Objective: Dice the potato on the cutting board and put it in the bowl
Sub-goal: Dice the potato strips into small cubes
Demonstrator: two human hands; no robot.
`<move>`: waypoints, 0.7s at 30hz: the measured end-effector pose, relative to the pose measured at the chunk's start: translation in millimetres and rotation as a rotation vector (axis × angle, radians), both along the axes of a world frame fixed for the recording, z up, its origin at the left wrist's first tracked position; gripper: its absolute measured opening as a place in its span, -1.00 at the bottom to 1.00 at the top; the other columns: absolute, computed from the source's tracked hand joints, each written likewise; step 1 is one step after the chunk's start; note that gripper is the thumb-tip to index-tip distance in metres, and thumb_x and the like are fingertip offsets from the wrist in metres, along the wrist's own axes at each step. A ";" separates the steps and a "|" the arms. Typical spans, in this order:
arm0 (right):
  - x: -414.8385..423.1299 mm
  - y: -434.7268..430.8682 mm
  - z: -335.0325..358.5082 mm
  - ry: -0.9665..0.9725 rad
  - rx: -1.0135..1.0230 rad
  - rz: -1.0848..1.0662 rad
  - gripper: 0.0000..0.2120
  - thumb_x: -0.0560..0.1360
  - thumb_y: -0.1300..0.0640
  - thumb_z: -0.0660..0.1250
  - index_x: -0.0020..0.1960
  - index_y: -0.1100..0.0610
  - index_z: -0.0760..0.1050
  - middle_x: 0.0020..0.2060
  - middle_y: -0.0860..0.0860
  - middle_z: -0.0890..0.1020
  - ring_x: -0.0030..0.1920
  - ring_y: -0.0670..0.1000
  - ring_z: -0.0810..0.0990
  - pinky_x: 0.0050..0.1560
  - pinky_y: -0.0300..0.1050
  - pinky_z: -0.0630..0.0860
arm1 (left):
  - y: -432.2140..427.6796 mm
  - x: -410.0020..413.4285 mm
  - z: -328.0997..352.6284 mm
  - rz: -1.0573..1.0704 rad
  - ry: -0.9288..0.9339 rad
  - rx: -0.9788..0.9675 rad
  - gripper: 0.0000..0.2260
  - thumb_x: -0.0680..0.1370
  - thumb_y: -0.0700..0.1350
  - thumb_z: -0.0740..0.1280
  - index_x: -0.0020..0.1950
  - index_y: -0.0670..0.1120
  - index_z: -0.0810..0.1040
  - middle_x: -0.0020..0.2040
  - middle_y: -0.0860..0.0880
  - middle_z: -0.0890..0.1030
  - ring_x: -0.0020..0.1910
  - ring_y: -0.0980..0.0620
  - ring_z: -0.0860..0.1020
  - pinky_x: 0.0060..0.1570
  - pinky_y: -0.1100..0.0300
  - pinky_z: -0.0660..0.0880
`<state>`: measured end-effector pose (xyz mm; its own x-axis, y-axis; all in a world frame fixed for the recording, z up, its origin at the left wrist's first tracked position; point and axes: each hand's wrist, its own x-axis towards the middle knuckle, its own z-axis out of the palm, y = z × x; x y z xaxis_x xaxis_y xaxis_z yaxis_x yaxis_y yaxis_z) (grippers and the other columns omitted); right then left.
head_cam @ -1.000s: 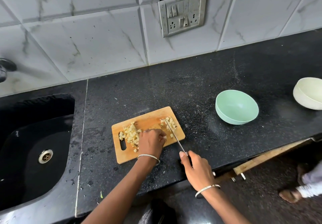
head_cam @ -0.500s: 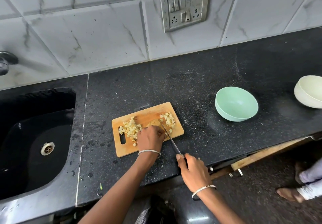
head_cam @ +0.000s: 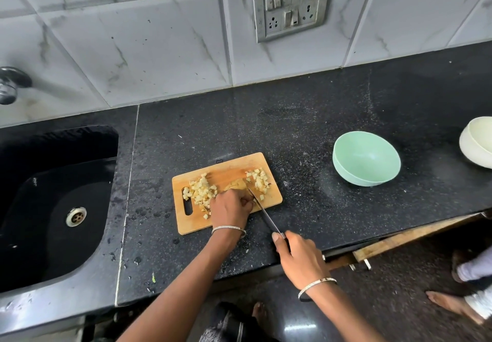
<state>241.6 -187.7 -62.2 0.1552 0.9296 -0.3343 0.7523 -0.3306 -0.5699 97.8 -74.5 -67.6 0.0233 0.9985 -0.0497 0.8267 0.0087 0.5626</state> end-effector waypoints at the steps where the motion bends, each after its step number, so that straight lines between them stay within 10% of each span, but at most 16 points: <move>1: -1.9 -0.1 0.5 -0.002 0.004 -0.003 -0.63 0.63 -0.21 0.01 -0.17 0.02 0.33 -0.18 0.07 0.61 -0.03 0.20 0.58 -0.20 0.02 0.33 | 0.5 -0.2 0.3 -0.006 0.004 -0.002 -0.92 0.39 -0.12 0.50 -0.18 0.06 0.69 -0.28 0.08 0.68 -0.24 0.01 0.63 -0.02 -0.02 0.56; 21: -13.7 0.4 1.4 -0.010 0.057 -0.024 -0.67 0.65 -0.17 -0.01 -0.18 -0.01 0.30 -0.16 0.04 0.63 0.00 0.17 0.56 -0.20 -0.01 0.27 | 6.6 -3.3 2.7 -0.042 0.034 -0.031 -0.93 0.40 -0.04 0.52 -0.15 0.09 0.69 -0.27 0.13 0.67 -0.21 0.08 0.61 0.12 -0.04 0.49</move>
<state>228.0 -187.3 -60.8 0.1808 0.9431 -0.2792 0.7505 -0.3158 -0.5806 94.5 -67.9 -64.9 0.0633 0.9947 -0.0817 0.8454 -0.0099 0.5341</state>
